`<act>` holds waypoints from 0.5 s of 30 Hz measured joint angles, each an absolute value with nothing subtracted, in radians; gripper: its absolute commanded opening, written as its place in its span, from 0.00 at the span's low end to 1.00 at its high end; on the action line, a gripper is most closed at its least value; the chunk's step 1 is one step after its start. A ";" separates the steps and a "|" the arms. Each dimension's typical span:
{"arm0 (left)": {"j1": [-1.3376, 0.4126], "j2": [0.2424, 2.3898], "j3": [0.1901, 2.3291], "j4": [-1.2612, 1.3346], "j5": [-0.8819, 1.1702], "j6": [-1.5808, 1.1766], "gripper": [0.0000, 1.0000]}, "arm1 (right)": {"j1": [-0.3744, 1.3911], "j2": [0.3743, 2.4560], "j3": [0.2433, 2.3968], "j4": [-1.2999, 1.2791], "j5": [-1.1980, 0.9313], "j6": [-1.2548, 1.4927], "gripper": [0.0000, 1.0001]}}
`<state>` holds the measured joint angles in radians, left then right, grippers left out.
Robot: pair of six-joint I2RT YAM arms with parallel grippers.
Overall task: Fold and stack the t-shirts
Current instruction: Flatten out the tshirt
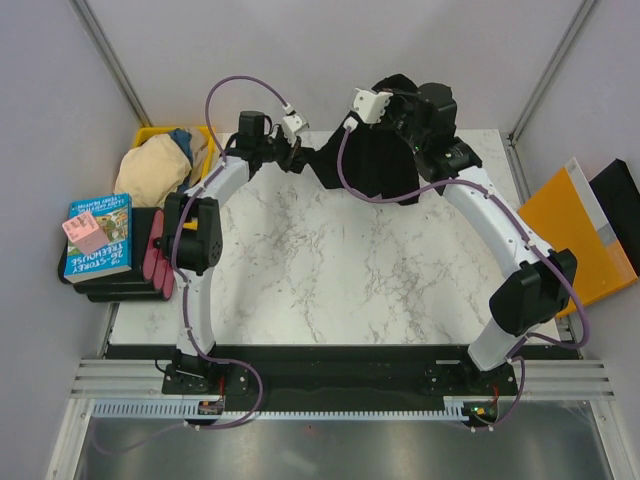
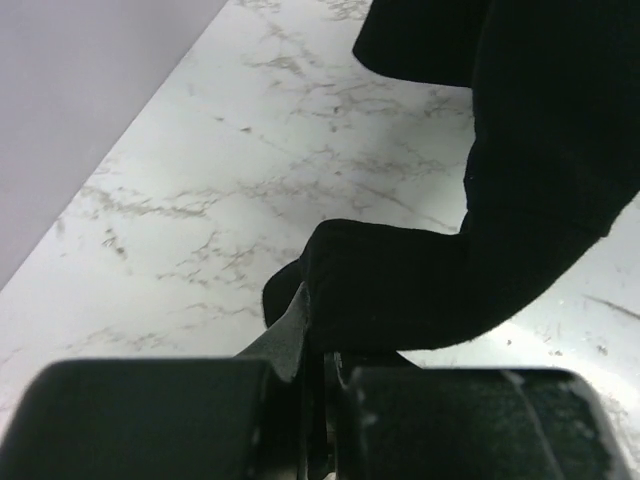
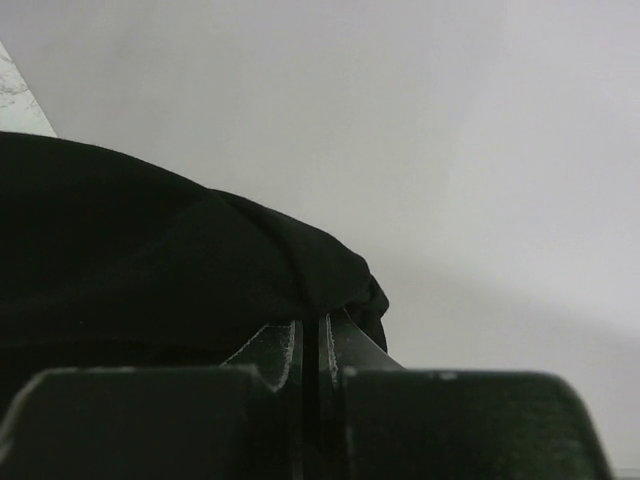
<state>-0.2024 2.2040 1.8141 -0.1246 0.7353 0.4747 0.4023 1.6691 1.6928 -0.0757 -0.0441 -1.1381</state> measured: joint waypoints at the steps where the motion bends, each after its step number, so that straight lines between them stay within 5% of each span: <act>1: -0.213 2.214 1.824 -0.124 0.735 0.465 0.02 | 0.402 1.669 1.693 -0.073 -0.038 -1.141 0.00; 15: -0.087 2.090 2.121 -0.295 0.702 0.479 0.02 | 0.321 1.689 1.612 0.032 0.103 -1.179 0.00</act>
<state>-0.0872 2.0899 2.1208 -0.2955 0.7025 0.4793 0.3210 1.6886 1.6123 0.0319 0.1028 -1.1790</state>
